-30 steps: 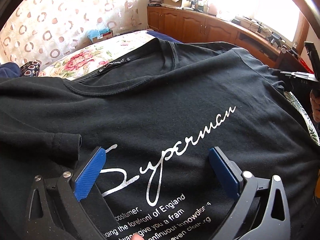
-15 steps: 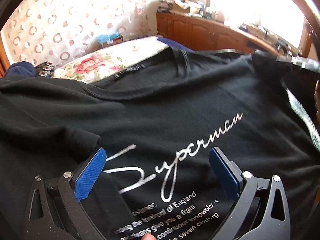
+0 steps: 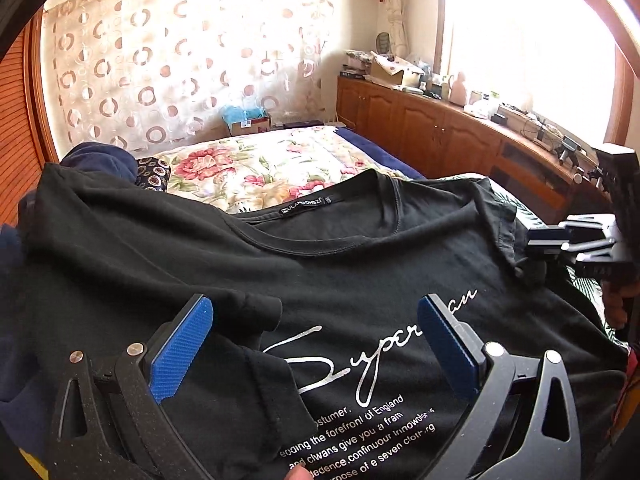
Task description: Fold small clothes
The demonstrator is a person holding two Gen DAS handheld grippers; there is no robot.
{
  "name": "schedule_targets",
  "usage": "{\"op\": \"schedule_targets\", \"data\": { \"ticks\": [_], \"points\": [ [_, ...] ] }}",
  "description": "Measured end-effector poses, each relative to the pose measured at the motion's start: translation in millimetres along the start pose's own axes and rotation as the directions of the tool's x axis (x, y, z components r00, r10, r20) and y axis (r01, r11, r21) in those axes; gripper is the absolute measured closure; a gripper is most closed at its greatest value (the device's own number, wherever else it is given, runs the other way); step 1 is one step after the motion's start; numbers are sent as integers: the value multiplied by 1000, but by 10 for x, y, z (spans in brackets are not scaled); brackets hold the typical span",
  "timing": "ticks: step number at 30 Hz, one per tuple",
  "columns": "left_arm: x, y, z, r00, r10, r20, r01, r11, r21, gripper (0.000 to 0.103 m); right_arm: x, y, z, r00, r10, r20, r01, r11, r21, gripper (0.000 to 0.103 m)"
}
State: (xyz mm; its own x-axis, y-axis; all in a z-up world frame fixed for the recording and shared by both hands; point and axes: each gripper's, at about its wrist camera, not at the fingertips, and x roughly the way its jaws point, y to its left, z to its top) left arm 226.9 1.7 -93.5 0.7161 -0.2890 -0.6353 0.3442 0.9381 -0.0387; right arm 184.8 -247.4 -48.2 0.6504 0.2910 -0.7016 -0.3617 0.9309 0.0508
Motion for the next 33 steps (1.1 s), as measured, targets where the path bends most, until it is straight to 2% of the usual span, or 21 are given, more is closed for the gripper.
{"op": "schedule_targets", "data": {
  "ticks": [4,8,13,18,19,21,22,28,33],
  "points": [
    [-21,-41,-11,1000,9,6,-9,1000,6,0,-161,-215,86,998,-59,32,58,998,30,63],
    [-33,-58,-9,1000,15,12,-15,1000,10,0,-36,-526,131,990,-143,1,142,985,100,63],
    [-37,-51,-5,1000,15,12,-16,1000,8,0,234,-703,162,988,-151,-36,155,975,159,63],
    [-50,-30,-10,1000,20,8,-20,1000,7,0,323,-632,258,984,-175,-31,178,976,130,81],
    [-58,-31,-10,1000,20,9,-20,1000,7,0,344,-652,281,984,-173,-30,176,976,127,88],
    [-54,-27,-12,1000,20,10,-20,1000,7,0,351,-627,324,984,-175,-26,177,978,111,92],
    [-53,-26,-13,1000,20,9,-21,1000,7,0,338,-604,331,982,-186,-20,187,977,100,99],
    [-69,-12,-12,999,30,13,-30,1000,5,0,311,-410,416,991,-129,15,129,991,40,101],
    [-106,-9,8,999,43,32,-43,999,1,0,365,-159,677,997,-50,51,52,998,-41,101]
  ]
}}
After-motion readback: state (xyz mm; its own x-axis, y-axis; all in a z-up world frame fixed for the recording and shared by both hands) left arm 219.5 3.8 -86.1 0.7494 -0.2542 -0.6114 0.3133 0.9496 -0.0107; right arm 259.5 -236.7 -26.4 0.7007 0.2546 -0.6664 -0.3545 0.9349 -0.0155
